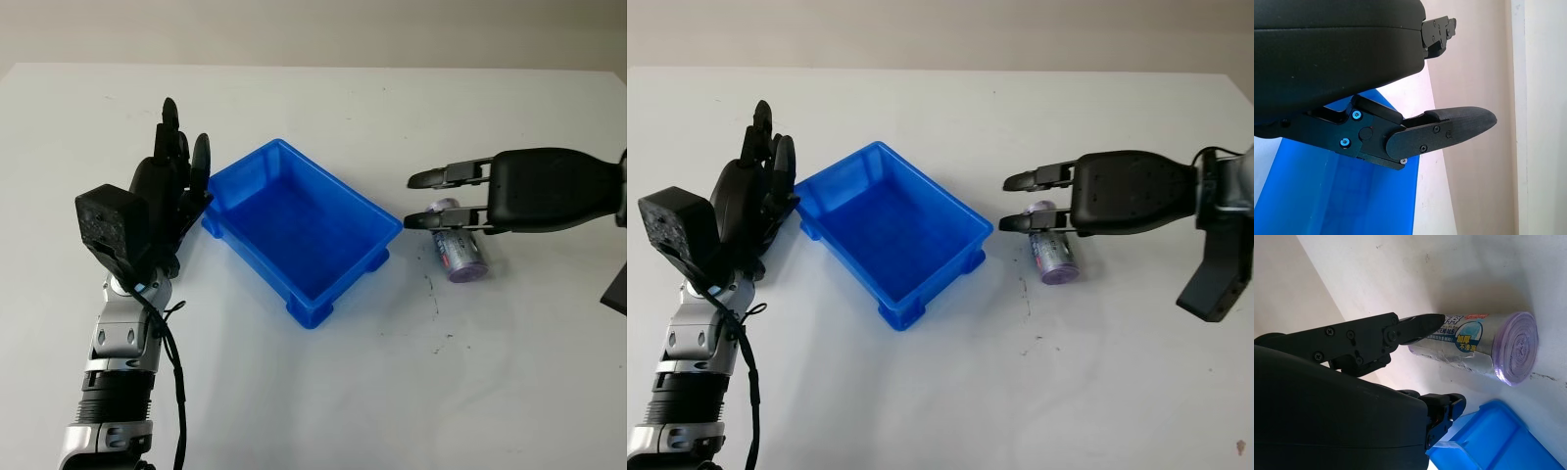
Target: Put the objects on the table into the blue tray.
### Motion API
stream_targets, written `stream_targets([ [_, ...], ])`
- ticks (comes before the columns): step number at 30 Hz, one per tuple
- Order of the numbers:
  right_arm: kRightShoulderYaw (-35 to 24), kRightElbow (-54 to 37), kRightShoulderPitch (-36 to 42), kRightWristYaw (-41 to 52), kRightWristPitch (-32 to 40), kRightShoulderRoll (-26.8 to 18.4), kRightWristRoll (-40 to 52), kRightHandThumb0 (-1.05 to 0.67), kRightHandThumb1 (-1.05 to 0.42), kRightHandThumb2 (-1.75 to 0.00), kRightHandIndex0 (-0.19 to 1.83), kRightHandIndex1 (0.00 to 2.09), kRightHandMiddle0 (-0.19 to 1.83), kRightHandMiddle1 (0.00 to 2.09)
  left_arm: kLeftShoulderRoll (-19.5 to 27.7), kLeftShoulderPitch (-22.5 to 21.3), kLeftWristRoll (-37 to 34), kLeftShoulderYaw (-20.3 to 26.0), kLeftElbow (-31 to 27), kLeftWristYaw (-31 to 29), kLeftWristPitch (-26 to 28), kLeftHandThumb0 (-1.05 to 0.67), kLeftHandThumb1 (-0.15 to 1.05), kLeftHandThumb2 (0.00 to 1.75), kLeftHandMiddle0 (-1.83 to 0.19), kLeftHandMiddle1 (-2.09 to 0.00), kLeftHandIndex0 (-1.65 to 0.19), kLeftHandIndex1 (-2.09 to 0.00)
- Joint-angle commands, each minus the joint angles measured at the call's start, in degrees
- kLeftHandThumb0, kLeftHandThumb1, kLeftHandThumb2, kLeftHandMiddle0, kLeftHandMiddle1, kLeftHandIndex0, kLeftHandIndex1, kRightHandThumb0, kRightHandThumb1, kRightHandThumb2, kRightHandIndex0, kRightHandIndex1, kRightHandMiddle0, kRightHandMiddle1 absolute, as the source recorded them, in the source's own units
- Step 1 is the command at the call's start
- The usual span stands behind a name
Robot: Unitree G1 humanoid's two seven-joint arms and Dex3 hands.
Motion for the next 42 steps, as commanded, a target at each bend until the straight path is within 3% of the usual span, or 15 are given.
stream_targets([
  [1,0.68,0.5,-0.17,-0.37,0.15,0.05,0.4,-0.26,-1.0,-0.05,0.26,0.06,0.28,0.08,-0.21,-0.14,0.03,-0.17,-1.23,0.17,-0.35,-0.79,1.05,0.63,0.19,0.0,0.19,0.0],
  [13,1.73,-0.02,0.49,2.32,0.52,0.92,1.58,-0.22,-1.05,-0.14,0.22,0.05,0.21,0.04,-0.28,0.17,-0.15,-0.09,-1.81,0.2,0.22,-0.79,1.05,0.63,0.19,0.0,0.19,0.0],
  [22,1.73,-0.08,1.69,4.02,0.76,0.5,2.8,-0.23,-1.04,-0.1,0.28,0.08,0.27,0.08,-0.21,0.55,-0.01,0.12,-2.8,0.3,0.79,-0.78,1.05,0.64,0.19,0.0,0.19,0.0],
  [32,2.17,0.73,4.63,0.13,4.01,1.21,3.2,-0.37,-0.94,-0.04,0.67,0.27,0.58,0.27,-0.18,0.83,-0.19,0.24,-3.53,0.18,0.72,-0.77,1.05,0.63,0.19,0.0,0.19,0.0],
  [34,2.69,1.29,4.92,-0.89,4.22,1.7,3.02,-0.38,-0.92,-0.05,0.6,0.55,0.52,0.63,0.0,0.94,0.11,0.28,-3.81,0.39,0.82,-0.77,1.05,0.64,0.19,0.0,0.19,0.0],
  [36,3.13,1.68,5.05,-1.32,4.39,2.21,2.8,-0.38,-0.92,-0.05,0.4,1.15,0.39,1.17,0.21,1.1,0.24,0.44,-4.18,0.51,1.08,-0.79,1.05,0.62,0.19,0.0,0.19,0.0],
  [39,3.52,1.7,5.49,-3.02,5.71,2.82,2.5,-0.39,-0.92,-0.05,0.3,1.69,0.32,1.52,0.51,1.41,0.19,0.77,-4.61,0.45,1.44,-0.8,1.05,0.61,0.19,0.0,0.19,0.0],
  [42,3.46,1.74,5.97,-3.6,6.25,3.39,2.99,-0.39,-0.93,-0.05,0.3,1.96,0.29,1.7,0.85,1.71,0.52,0.77,-5.19,0.41,1.9,-0.81,1.05,0.61,0.19,0.0,0.19,0.0],
])
